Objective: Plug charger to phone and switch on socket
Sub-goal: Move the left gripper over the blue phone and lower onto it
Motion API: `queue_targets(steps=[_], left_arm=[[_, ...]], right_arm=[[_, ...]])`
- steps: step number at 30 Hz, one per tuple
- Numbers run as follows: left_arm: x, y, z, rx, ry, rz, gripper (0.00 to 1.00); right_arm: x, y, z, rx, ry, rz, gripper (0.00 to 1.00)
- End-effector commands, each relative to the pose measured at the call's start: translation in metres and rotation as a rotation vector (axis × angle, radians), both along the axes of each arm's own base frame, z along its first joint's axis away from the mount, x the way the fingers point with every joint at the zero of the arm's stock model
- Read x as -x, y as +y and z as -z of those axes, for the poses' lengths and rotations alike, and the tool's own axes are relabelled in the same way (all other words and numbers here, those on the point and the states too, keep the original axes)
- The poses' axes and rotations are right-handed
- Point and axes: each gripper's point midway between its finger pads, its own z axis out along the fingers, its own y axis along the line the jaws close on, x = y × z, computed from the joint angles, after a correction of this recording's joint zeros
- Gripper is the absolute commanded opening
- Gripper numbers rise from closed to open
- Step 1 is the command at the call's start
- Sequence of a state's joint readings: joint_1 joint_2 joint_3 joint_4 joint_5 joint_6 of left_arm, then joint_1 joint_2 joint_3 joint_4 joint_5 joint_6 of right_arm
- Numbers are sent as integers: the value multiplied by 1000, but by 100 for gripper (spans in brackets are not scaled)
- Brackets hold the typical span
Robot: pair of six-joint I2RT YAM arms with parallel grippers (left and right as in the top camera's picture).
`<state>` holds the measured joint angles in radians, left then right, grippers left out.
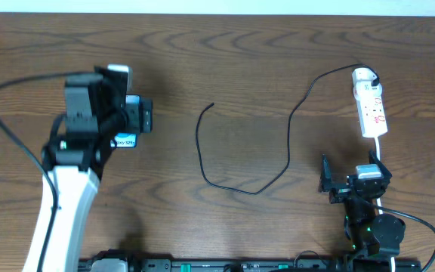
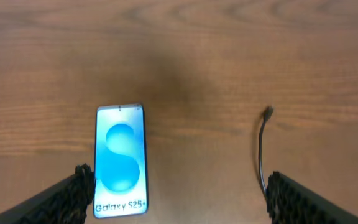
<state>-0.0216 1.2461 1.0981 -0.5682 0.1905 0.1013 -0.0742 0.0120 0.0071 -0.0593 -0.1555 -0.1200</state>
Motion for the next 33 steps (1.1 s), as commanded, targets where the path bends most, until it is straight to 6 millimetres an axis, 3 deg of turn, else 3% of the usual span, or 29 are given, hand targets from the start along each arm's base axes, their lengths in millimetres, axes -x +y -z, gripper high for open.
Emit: queue_targets(steps=[1,7,14,19,24,27,31,33], left_arm=[[-18,-3,-15,14,31,3,90],[-41,-6,-10,149,192,56,89],[-50,30,35,222,380,-20,90],[-51,40,49,233,414,-47,89],[-56,49,54,187,399,-71,90],[-60,65,61,101,391,-117,89],[-57,83,80,5,447,-185,90],[-56,84,96,7,495,-185,89]], right_arm=[[0,0,1,-10,2,4,99],[0,0,1,-10,1,5,99],[0,0,1,-10,1,5,99],[0,0,1,-10,2,5,99],[0,0,1,-10,1,4,99],[0,0,1,-10,1,5,99],[0,0,1,-10,1,5,99],[0,0,1,-10,1,4,99]])
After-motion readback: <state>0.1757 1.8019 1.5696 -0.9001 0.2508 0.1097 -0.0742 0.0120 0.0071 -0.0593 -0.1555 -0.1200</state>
